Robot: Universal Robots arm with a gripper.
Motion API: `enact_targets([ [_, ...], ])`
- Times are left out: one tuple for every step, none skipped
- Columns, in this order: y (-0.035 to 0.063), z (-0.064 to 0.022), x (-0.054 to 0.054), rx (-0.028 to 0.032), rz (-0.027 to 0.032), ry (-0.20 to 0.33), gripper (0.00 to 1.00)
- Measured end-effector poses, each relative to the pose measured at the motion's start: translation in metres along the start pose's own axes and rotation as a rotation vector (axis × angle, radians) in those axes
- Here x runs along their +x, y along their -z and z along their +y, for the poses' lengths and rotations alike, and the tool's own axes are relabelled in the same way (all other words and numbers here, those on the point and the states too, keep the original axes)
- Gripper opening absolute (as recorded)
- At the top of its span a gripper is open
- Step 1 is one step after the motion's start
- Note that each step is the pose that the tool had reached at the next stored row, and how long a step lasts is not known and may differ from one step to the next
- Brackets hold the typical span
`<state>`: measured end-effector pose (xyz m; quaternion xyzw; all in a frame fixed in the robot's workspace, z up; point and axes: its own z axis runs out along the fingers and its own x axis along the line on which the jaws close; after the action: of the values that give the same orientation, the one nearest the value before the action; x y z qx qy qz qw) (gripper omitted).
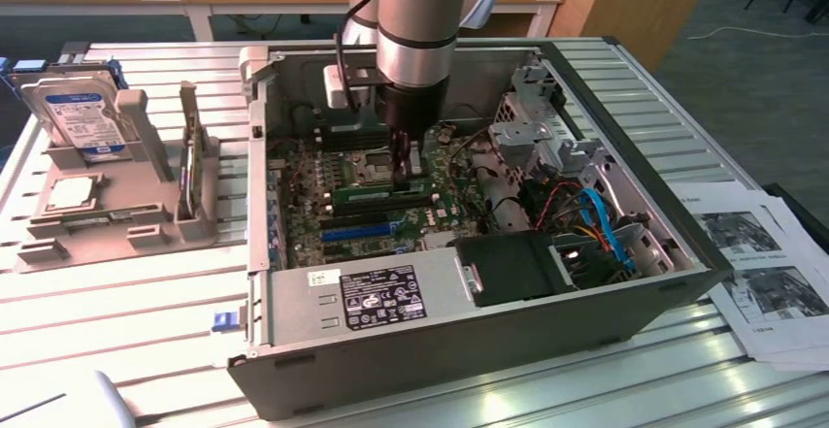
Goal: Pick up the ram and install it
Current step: 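Insert the ram into the slot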
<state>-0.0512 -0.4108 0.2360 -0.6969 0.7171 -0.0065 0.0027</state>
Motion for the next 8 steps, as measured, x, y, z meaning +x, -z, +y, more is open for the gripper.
enact_targets([
  [0.0000,0.0000,0.0000,0.0000,0.0000,0.000,0.11],
  [0.0000,0.0000,0.0000,0.0000,0.0000,0.000,0.11],
  [-0.0003,0.0000,0.0000,0.0001,-0.0002,0.000,0.11],
  [-0.0009,-0.0002,-0.0001,0.0002,-0.0005,0.000,0.11],
  [-0.0013,-0.0004,-0.0001,0.0002,-0.0003,0.000,0.11],
  [-0.0018,-0.0005,-0.0001,0.0001,-0.0002,0.000,0.11],
  [-0.0021,-0.0005,0.0000,0.0001,-0.0001,0.000,0.11],
  [-0.0021,-0.0006,0.0000,0.0000,0.0001,0.000,0.11],
])
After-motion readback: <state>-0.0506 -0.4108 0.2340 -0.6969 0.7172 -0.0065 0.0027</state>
